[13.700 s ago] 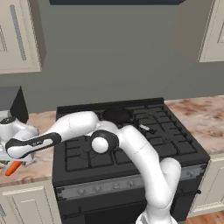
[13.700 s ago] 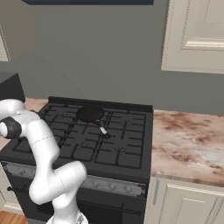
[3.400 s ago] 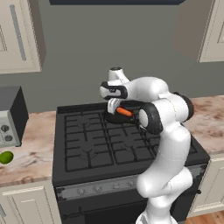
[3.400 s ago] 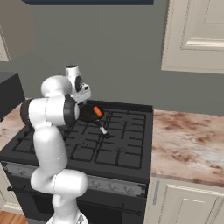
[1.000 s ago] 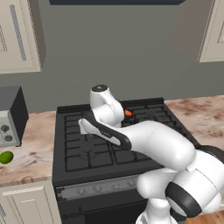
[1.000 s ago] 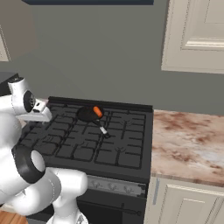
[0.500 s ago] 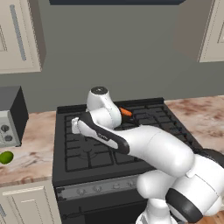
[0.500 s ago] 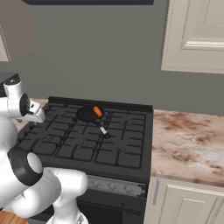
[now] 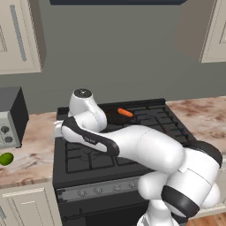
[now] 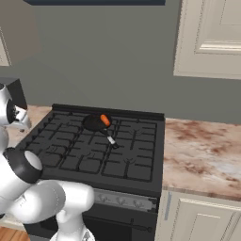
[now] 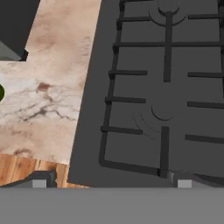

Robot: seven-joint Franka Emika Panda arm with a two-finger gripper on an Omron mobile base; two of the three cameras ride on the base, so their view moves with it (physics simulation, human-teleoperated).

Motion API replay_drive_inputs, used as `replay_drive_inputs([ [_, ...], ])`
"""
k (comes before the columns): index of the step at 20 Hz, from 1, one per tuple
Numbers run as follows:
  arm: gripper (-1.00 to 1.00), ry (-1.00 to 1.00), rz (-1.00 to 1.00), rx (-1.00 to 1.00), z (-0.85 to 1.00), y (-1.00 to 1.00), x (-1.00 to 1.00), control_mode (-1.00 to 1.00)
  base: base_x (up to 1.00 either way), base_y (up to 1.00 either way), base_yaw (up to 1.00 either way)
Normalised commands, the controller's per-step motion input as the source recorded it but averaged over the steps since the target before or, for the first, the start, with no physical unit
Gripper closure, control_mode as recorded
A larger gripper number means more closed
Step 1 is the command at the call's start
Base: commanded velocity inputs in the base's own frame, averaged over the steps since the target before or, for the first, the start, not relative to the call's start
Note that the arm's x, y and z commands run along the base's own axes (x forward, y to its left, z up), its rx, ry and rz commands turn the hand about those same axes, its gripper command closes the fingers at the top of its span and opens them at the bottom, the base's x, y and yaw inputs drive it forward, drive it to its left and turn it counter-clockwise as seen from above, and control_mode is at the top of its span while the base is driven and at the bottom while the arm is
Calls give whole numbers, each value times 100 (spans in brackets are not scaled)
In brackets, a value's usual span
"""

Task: Put the carrot and lime in the pan. Then turn on the rear center burner and set the heat to medium.

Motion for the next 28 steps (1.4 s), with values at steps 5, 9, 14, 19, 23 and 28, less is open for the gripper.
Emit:
replay_drive_inputs([
  [5,-100,0,4,0,1,78,-9,-100,0,0,0],
  [9,-100,0,4,0,0,64,-14,-100,0,0,0],
  [14,-100,-1,1,0,0,43,-14,-100,0,0,0],
  [19,-100,-5,0,0,0,43,-9,-100,0,0,0],
  [23,-100,-3,2,4,0,29,-2,-100,0,0,0],
  [28,-100,-2,2,10,-8,18,0,-100,0,0,0],
])
